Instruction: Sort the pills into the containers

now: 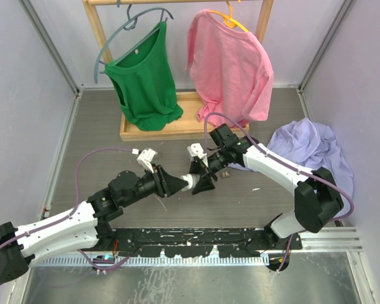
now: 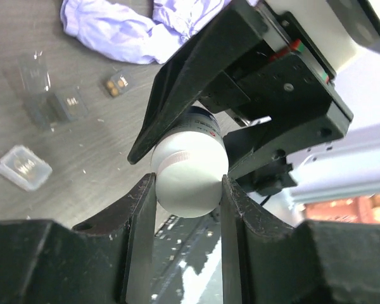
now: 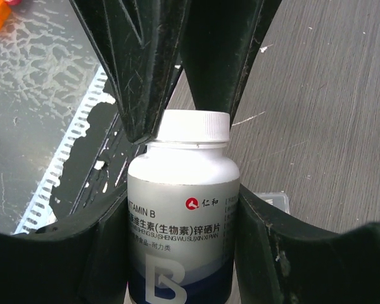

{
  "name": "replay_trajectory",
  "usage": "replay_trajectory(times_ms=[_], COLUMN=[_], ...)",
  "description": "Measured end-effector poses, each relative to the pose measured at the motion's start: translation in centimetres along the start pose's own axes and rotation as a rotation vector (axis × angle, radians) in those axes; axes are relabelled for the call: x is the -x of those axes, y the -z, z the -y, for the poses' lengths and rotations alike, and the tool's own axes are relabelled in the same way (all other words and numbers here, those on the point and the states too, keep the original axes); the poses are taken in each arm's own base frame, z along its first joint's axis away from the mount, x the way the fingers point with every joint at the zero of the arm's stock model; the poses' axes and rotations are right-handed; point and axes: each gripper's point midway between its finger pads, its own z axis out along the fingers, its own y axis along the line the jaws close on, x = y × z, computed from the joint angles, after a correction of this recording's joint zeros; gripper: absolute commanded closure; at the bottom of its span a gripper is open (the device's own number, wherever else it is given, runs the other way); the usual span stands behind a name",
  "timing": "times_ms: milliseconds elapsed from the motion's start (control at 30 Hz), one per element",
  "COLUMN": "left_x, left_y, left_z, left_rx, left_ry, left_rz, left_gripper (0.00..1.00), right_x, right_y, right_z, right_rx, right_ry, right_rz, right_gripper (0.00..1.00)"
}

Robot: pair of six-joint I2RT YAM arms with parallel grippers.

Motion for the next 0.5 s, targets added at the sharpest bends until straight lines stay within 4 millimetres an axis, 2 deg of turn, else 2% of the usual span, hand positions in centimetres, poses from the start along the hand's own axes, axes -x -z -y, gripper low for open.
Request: replay_trajectory(times_ms=[167,200,267,400,500], left_x=[-0.11,-0.09,-0.06,-0.12,-0.09], left_y=[0.05,0.06,0.08,0.13,0.53], left_z=[-0.42,-0.4,-0.41,-0.41,-0.38], left_rx=[0.068,0.076,0.086,0.092,0.095], left_ry=[0.196,0.213,0.237,0.263,0.266], left_rz=[-0.002,-0.005,-0.006,-0.008,-0.008], left_gripper=[1.0,0.95,0.84,0.53,0.36], right_x=[-0.16,-0.15,-0.1,-0.08,-0.11], right_y=[-0.23,-0.24,-0.24,-0.26,-0.26], right_z=[0.25,0.24,0.25,0.22,0.25], right_rx=[0.001,0.001,0.001,0.002,0.0], right_ry=[-0.023,-0.025,-0.026,-0.03,-0.03], right_rz=[0.002,0.002,0.004,0.005,0.003], right_gripper=[0.99,0.99,0.99,0.99,0.99])
